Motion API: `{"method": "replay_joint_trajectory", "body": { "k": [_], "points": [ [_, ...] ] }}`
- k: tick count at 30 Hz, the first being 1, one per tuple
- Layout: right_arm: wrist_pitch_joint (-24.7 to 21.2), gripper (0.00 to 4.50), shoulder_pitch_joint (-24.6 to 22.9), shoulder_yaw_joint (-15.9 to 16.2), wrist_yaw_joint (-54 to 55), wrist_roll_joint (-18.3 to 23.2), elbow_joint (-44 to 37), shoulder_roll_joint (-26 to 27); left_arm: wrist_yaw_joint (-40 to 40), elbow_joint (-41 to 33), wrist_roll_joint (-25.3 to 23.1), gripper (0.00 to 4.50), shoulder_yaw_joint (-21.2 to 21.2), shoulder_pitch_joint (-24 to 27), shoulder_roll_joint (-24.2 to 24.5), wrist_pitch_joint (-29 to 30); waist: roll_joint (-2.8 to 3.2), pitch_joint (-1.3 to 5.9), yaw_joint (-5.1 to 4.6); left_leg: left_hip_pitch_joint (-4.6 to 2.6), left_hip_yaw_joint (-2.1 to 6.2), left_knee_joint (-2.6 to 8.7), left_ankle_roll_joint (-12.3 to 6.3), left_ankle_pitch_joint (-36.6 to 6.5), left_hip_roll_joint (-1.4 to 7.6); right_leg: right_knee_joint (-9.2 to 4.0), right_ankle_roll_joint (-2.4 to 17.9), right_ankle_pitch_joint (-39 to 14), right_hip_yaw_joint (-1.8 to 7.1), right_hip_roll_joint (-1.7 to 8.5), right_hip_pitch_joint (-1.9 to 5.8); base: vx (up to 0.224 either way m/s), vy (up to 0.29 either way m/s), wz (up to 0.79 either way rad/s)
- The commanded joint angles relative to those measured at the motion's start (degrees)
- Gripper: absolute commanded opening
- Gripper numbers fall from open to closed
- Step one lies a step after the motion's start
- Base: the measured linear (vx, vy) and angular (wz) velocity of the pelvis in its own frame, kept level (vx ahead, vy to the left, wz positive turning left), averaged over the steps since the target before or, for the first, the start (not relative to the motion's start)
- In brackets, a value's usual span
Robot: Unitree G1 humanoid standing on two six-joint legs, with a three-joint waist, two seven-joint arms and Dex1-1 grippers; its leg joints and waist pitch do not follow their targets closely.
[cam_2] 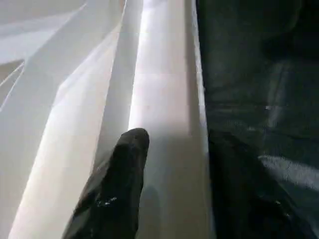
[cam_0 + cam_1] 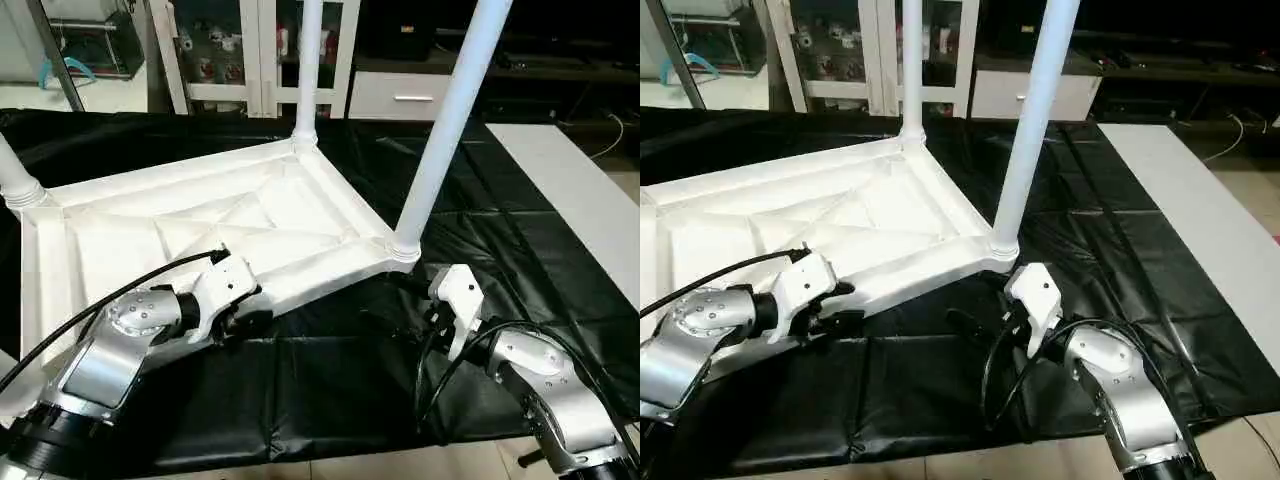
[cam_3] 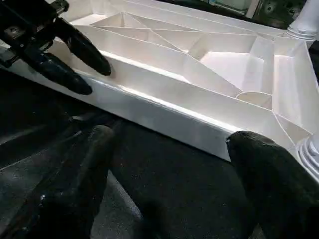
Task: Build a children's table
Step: Rotate leg to tighten
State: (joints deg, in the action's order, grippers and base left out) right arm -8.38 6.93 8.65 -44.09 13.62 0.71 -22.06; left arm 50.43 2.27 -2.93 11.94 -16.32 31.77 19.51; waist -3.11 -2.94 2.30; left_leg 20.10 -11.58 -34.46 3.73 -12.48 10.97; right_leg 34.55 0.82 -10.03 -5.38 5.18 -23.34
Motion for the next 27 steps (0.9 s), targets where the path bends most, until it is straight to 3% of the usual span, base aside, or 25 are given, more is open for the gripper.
{"method": "replay_joint_trajectory", "body": {
  "k": [1,7,16,21,24,26,27],
  "points": [
    [-0.3,3.97,0.6,0.0,-0.3,0.2,-0.9,-0.4,-0.3,0.3,0.3,1.84,-0.5,0.1,-0.1,-0.6,0.23,2.99,0.15,-0.29,1.5,4.73,-1.67,-10.5,2.93,-3.94,10.5,-14.6,3.71,3.69,2.5,0.0,0.0,0.0],
    [-0.5,3.97,0.6,0.0,-0.9,0.4,-1.1,-0.5,-0.3,2.5,0.3,1.31,-0.9,0.2,-0.5,-2.1,0.06,3.16,0.21,-0.25,1.5,4.57,-1.88,-9.4,2.86,-3.78,10.3,-13.4,3.73,3.67,2.56,0.0,0.0,0.0],
    [-2.4,3.97,0.2,1.0,-5.8,1.6,-2.7,-3.5,3.0,5.9,1.4,0.55,0.9,-0.5,0.9,-3.7,-0.37,2.92,0.22,-0.22,1.67,4.68,-1.66,-11.5,2.91,-4.21,8.5,-18.6,3.78,3.72,2.41,0.0,0.0,0.0],
    [-2.1,3.97,0.7,0.5,-6.0,1.4,-2.2,-3.7,2.8,14.6,-1.0,0.14,2.2,-5.3,0.8,-11.7,-0.4,2.78,0.35,-0.57,1.75,4.73,-0.85,-14.8,2.72,-5.07,6.6,-23.9,3.74,3.85,1.96,0.0,0.0,0.0],
    [-2.3,3.97,0.6,0.3,-6.0,1.2,-2.4,-3.6,0.1,23.2,-3.8,0.0,3.7,-10.8,-0.9,-20.1,-0.52,2.79,0.5,-0.51,1.92,4.72,-0.84,-15.2,2.53,-5.62,4.7,-26.6,3.61,3.83,1.88,0.0,0.0,0.0],
    [-2.2,3.97,0.4,0.4,-5.8,1.0,-2.6,-3.6,-1.1,26.6,-4.9,0.0,4.5,-13.4,-2.4,-23.0,-0.28,3.05,0.89,-0.9,1.89,4.58,-0.63,-14.7,2.64,-5.48,4.7,-24.9,3.67,3.88,1.71,0.0,0.0,0.0],
    [-2.2,3.97,0.4,0.5,-5.8,1.0,-2.6,-3.6,-1.3,26.9,-5.0,0.0,4.6,-13.7,-2.5,-23.3,-0.49,3.08,0.96,-0.66,1.96,4.65,-0.41,-14.5,2.79,-5.2,5.2,-23.6,3.62,3.96,1.97,0.0,0.0,0.0]
  ]
}}
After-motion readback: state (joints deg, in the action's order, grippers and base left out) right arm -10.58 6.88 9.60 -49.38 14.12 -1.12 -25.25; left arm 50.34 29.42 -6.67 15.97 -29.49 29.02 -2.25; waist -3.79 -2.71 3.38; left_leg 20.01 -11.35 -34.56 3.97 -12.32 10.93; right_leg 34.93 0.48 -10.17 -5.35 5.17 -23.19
